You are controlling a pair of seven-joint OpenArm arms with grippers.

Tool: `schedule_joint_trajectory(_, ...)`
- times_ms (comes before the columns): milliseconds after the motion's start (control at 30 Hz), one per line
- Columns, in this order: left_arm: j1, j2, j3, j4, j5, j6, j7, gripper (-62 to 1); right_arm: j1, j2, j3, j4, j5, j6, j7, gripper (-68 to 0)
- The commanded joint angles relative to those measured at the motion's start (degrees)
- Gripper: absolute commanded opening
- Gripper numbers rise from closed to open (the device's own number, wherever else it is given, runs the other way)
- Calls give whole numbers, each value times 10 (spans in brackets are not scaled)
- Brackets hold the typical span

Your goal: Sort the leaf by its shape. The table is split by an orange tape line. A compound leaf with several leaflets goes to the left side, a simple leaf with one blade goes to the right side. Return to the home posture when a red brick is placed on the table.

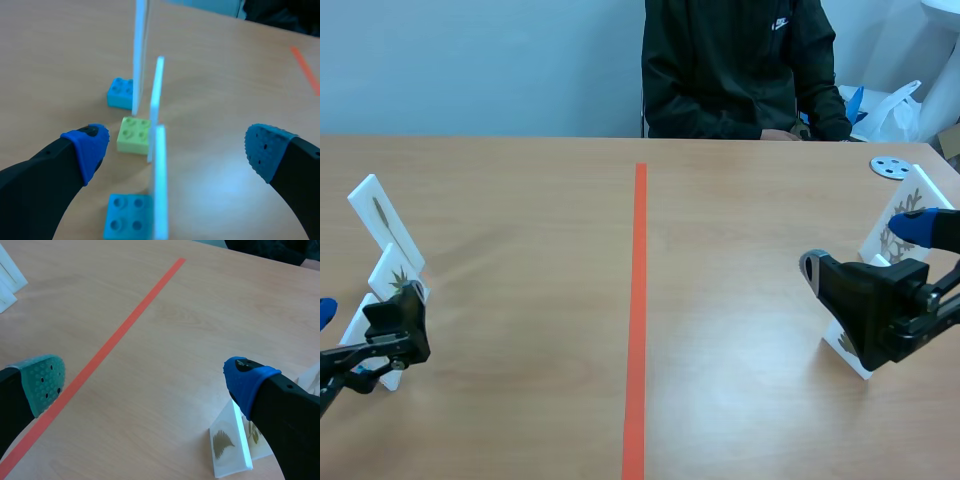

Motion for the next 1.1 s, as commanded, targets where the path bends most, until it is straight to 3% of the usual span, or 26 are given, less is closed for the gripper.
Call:
schedule_joint_trajectory(0, 20, -10, -5, 39, -2, -2, -10, -6, 7, 5, 2, 13, 7, 0, 5, 4)
schedule_joint_trajectory(200, 79, -23, -23, 151, 9, -21, -2, 14, 7, 5, 2, 13, 7, 0, 5, 4)
schedule_joint_trajectory(500, 150, -40, -33, 322, 15, -154, 109, 14, 7, 5, 3, 13, 7, 0, 5, 4)
schedule_joint_trajectory(700, 163, -40, -28, 393, 15, -269, 160, 14, 7, 5, 3, 13, 7, 0, 5, 4)
schedule_joint_trajectory(1067, 161, -40, -10, 395, 16, -274, 188, 14, 7, 5, 3, 13, 7, 0, 5, 4)
